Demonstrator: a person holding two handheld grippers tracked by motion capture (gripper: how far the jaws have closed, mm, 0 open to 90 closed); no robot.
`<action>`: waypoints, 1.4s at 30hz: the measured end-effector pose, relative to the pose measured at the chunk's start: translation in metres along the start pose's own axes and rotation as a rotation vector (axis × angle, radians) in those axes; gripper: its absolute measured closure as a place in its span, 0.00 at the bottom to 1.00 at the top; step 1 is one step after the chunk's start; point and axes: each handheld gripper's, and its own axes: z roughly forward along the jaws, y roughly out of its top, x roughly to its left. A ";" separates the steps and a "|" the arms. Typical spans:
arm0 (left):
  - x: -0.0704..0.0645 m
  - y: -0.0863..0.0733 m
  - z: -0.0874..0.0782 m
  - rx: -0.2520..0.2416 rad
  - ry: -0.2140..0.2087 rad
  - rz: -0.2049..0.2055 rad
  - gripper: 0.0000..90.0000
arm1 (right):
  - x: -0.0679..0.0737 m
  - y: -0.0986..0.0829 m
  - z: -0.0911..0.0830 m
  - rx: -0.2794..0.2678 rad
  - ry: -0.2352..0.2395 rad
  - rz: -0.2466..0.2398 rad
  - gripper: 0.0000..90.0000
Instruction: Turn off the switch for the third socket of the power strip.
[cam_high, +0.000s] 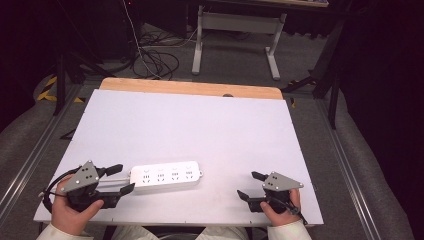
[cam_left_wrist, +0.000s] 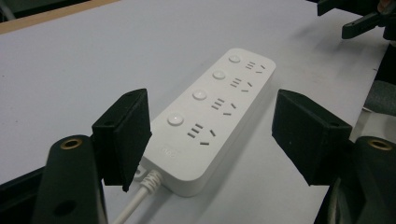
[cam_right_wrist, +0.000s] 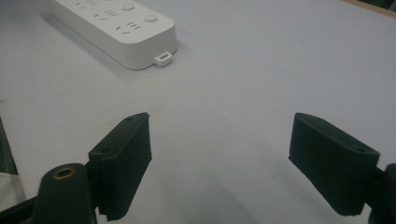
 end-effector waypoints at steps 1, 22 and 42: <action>-0.001 0.002 0.001 0.002 -0.008 -0.005 0.33 | 0.000 0.000 0.000 0.000 0.000 -0.001 0.23; -0.005 0.034 0.038 0.025 -0.070 0.008 0.35 | 0.000 -0.001 0.002 0.002 0.026 -0.010 0.22; -0.014 0.054 0.074 0.044 -0.110 0.034 0.41 | 0.000 -0.002 0.003 0.010 0.035 -0.013 0.22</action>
